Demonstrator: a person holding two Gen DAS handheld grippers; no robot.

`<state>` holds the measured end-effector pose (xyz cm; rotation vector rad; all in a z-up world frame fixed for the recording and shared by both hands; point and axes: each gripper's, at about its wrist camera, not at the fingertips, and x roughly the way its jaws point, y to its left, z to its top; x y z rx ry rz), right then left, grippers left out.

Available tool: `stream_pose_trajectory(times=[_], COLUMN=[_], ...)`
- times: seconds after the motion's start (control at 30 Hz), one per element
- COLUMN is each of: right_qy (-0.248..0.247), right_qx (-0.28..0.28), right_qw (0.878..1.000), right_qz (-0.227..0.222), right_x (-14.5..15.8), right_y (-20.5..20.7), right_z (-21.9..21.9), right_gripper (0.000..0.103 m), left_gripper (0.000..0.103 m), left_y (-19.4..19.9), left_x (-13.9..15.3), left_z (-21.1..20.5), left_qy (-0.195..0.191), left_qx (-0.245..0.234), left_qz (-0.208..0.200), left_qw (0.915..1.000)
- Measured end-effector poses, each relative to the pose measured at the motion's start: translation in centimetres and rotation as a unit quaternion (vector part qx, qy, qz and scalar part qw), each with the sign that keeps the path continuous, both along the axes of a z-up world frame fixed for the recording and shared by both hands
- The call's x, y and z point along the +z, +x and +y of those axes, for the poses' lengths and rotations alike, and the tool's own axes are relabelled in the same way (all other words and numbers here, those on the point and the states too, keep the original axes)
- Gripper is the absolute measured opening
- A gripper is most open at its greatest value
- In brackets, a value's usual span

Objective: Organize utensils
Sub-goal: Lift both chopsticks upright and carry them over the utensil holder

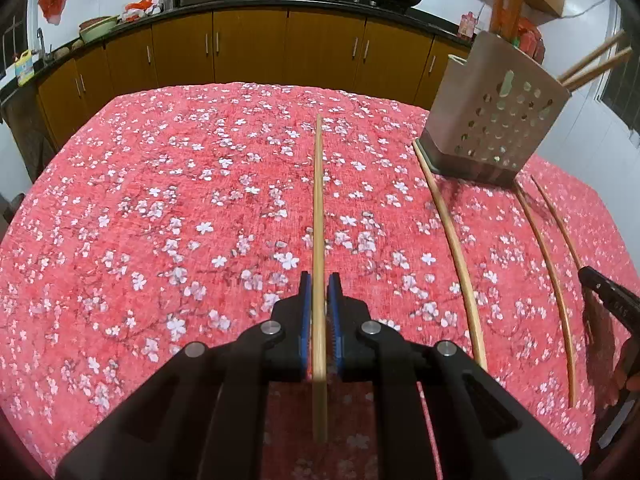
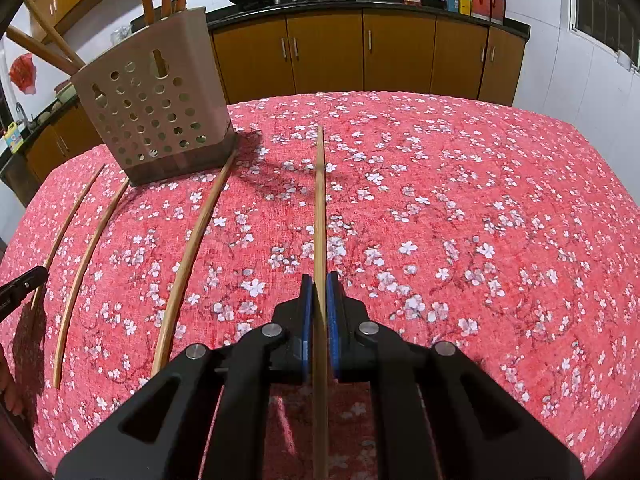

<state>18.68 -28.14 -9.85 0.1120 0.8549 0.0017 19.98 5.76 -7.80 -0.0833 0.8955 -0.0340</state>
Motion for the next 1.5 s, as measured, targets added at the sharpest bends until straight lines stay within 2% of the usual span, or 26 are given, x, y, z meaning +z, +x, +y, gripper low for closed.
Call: stream_pose_trajectory(times=[0.37,0.47,0.7,0.83,1.27,1.5], right_qy=[0.008,0.021,0.028,0.03,0.027,0.04], right_qx=[0.001,-0.002,-0.016,-0.019,-0.021,-0.019], right_qw=[1.0,1.0,0.995,0.993,0.991,0.981], right_qz=[-0.001,-0.017,-0.091,-0.114,-0.126,-0.189], right_x=[0.1,1.2,6.2,7.8,8.6,12.6], right_y=[-0.6,-1.2,-2.9,-3.4,-3.4,-4.1], right_z=[-0.3,-0.7,-2.1,-2.3,-2.3,-2.5], right_gripper=[0.008,0.007,0.007,0.007,0.007,0.007], left_gripper=[0.008,0.008,0.008,0.008,0.008,0.008], left_y=[-0.7,-0.8,-1.9,-2.4,-2.7,-3.4], left_x=[0.1,0.7,5.3,7.6,8.8,12.6], left_z=[-0.8,-0.6,-0.8,-1.0,-0.7,-0.3], left_qy=[0.022,0.009,0.007,0.004,0.0,-0.008], left_qx=[-0.001,-0.003,-0.012,-0.017,-0.015,-0.019], left_qz=[0.002,0.006,-0.053,-0.083,-0.102,-0.152], left_qw=[0.9997,0.9999,0.9985,0.9964,0.9947,0.9881])
